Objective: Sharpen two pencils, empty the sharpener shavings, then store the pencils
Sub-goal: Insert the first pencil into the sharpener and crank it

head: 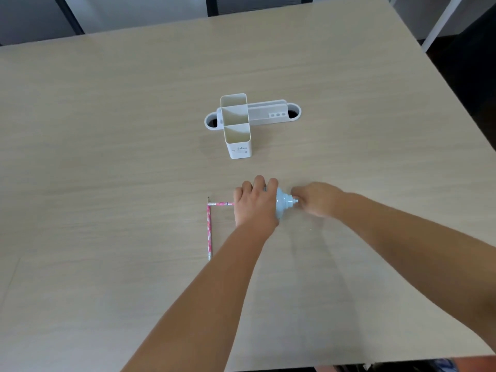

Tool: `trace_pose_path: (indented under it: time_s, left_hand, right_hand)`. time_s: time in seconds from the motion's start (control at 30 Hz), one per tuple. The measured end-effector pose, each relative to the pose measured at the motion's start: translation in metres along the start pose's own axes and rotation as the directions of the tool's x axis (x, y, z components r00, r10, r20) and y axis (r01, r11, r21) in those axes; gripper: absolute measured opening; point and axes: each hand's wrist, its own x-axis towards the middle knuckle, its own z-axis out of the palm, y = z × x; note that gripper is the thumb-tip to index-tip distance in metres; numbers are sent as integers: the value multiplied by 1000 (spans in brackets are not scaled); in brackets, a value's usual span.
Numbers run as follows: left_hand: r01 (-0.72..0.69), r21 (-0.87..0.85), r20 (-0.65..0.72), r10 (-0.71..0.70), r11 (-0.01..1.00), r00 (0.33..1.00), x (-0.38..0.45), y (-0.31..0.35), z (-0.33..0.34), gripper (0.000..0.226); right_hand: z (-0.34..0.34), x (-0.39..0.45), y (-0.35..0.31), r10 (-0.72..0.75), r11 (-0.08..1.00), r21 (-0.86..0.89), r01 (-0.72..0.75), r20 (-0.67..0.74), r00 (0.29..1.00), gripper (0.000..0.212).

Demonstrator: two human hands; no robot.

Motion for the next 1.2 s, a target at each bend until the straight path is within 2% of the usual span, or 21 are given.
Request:
trace_pose_path:
  time_s: [0.07,0.13,0.2,0.3,0.37,0.43,0.5,0.57,0.6,0.67,0.73,0.77,0.8,0.87,0.9,0.93,1.0,1.1,1.13,1.2]
  left_hand:
    - [10,-3,-16,-10,1000,1000,-1,0,2,70]
    - [3,-7,-14,-3,1000,1000,0,0,3,70]
    - [-9,6,-11,9,1000,1000,1,1,2,69]
    - [-21,21,-23,21,1000,1000,1,1,1,67]
    - [-25,28,-23,26,999,999,1,1,1,67]
    - [-4,16,-18,4,1000,1000,1,1,1,68]
    - [0,20,-18,0,1000,1000,1,1,1,69]
    - [-22,26,-9,22,999,1000,1,1,2,70]
    - [-35,38,-6,35,999,999,1,1,1,70]
    - [-45,48,9,45,998,999,1,0,0,71]
    - [-49,51,9,48,997,999,1,-1,-1,70]
    - [-46,56,1,46,997,999,1,0,-1,70]
    - [-35,52,-1,35,998,999,0,0,-1,70]
    - [-10,37,-12,11,999,1000,0,1,-1,70]
    - [-13,39,-19,13,999,1000,1,0,0,69]
    - [-26,44,-16,26,999,1000,1,0,1,69]
    - [-71,67,3,71,995,997,1,1,0,71]
    - [-87,66,31,85,994,996,1,3,-2,72]
    - [-80,65,21,79,995,997,1,4,-2,72]
    - [-40,58,-11,40,998,999,-1,7,-1,71]
  right_hand:
    - [12,-27,-7,-59,998,-6,60,98,993,28]
    - [1,-49,-6,-140,985,127,120,159,977,25]
    - [-28,-47,-1,-184,975,144,167,111,977,24]
    - [-49,-15,6,-103,977,182,109,-39,994,27]
    - [-34,6,5,-37,992,121,45,-71,997,24]
    - [-8,4,0,-35,999,2,35,3,999,23]
    - [7,-22,-5,-98,992,-66,108,138,986,24]
    - [-2,-47,-5,-174,984,57,167,177,969,26]
    - [-16,-50,-3,-193,978,109,178,151,969,27]
    - [-43,-40,2,-212,974,89,209,23,977,25]
    - [-51,-14,5,-140,984,98,147,-80,987,24]
    - [-45,-2,5,-88,994,54,93,-86,992,24]
    - [-31,7,4,-54,999,-5,54,-57,997,23]
    - [3,-6,-2,-100,988,-108,109,84,991,22]
    - [9,-25,-5,-162,979,-99,176,137,977,22]
    - [2,-43,-6,-203,978,-4,207,169,964,22]
    - [-27,-46,0,-223,972,101,213,105,969,24]
    - [-56,-17,10,-153,986,65,153,-16,988,25]
    - [-53,-7,8,-107,993,41,107,-11,994,24]
    - [-21,-1,2,-88,994,-58,94,109,990,21]
